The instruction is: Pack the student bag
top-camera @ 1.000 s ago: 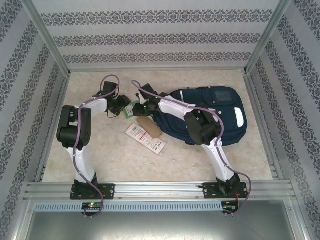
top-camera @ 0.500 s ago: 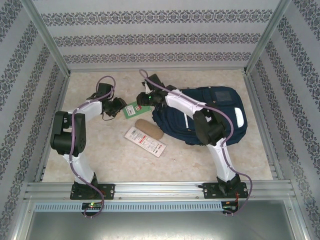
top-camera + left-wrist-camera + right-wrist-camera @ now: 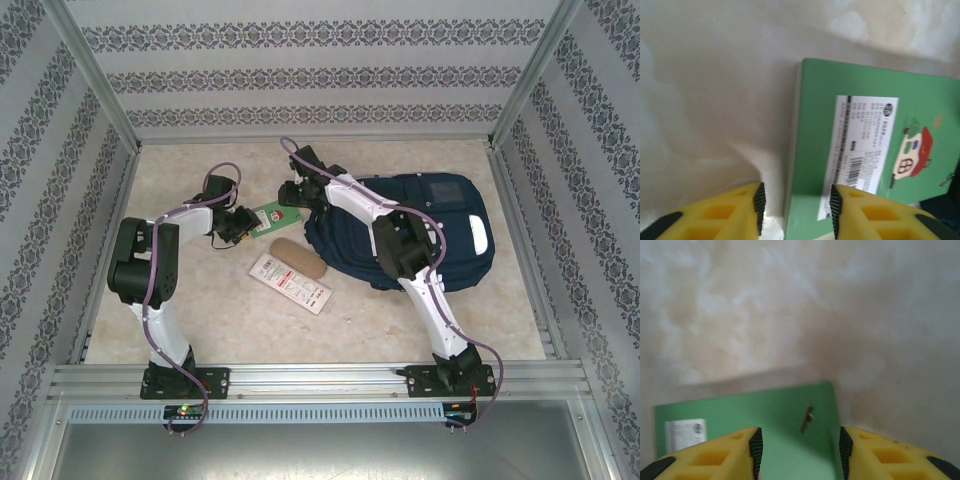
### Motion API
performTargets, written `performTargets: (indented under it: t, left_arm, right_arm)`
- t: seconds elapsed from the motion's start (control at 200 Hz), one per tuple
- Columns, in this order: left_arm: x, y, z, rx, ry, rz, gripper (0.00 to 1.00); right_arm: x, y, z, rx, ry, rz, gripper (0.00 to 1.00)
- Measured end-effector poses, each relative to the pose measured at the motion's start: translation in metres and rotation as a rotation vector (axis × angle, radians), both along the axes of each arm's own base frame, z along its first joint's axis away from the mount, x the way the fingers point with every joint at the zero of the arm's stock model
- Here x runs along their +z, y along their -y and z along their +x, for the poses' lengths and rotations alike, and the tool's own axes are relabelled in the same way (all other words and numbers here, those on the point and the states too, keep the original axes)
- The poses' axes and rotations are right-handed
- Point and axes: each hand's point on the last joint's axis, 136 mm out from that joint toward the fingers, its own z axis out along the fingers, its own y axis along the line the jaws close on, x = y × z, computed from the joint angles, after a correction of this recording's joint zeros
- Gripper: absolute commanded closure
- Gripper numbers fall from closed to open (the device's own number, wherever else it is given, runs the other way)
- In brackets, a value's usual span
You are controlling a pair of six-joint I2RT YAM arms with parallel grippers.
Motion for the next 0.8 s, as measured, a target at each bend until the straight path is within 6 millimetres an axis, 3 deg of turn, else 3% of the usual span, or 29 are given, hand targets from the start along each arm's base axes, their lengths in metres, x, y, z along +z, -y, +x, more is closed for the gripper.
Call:
performTargets:
  t: [0.43,0.659,0.799]
  left_arm:
    - [-0.001,0.001,0.008,-0.006,0.001,-0.001,0.74]
    - [0.000,-0.001,0.008,-0.017,-0.002,0.018,0.76]
    - [0.000,-0.003,0.008,-0.026,-0.007,0.033,0.76]
  right_arm:
    - [-0.009,-0.005,-0.015,0.027,-0.056,0.002,0.55]
    - [-0.006,-0.009,-0.015,0.075,-0.094,0.158,0.60]
    - [0.008,-0.010,-0.017,0.087,-0.109,0.276,0.61]
